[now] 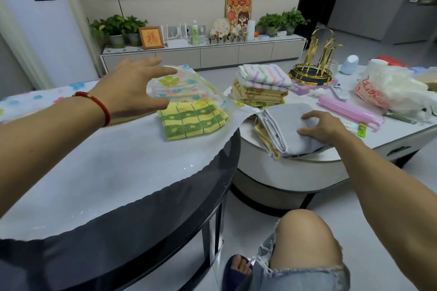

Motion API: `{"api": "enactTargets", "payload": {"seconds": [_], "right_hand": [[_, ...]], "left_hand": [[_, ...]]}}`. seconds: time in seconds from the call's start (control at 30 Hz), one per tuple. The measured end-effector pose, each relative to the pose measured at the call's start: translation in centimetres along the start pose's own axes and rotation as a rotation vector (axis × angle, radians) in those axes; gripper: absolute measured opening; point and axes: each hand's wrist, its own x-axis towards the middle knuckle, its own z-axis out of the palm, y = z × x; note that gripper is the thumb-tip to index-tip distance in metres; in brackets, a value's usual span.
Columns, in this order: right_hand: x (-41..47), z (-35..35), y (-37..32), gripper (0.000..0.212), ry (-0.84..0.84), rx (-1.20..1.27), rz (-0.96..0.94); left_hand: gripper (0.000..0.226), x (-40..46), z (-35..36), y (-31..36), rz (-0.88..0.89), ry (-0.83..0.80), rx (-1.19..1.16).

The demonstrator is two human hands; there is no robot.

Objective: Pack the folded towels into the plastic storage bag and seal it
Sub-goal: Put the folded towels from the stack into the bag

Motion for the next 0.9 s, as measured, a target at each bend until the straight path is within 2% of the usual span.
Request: {"api": "enactTargets", "payload": {"seconds": [0.13,0.33,0.43,0.53,0.63,0.77,0.83,0.9], "right_hand": [[-1.0,-1.6,-0.7,0.048,-0.011,0.110,-0.065],[-6.5,-5.6,-4.6,0.038,0.031,0.290,-0.271],[-10.5,-8.7,-7.0,0.036,-0.026,0.409,-0.352],[-14.5,-10.7,-9.9,0.039,-0.151,0.530,-0.437],[-17.3,-10.0,-13.3,0.052,-0.445,0.737,-0.476],[-19.0,-3.0,-19.5,0.048,-0.760,0.824,-0.519],[-19.5,1.9,-23.0,0.038,-0.830,0.851,-0.513],[-19.7,6.5,-26.7,0.034,-0.809,0.920,-0.469]], "left_hand": [[0.071,-0.3,-0.3,-0.1,-0.010,0.006,0.004],[0.070,-0.5,-1.5,-0.3,-0.054,-0.043,-0.049],[0.073,-0.5,-2.1,-0.8,-0.081,-0.073,-0.073],[0.077,-0.6,-2.7,-1.3,-0.111,-0.108,-0.083],[0.082,-0.8,-3.5,-1.8,-0.141,-0.128,-0.109],[0.086,-0.9,-4.0,-2.3,-0.185,-0.160,-0.169],[0.087,-0.9,-4.4,-2.6,-0.200,-0.170,-0.186],[0.088,-0.8,-5.0,-2.8,-0.214,-0.154,-0.156]]}}
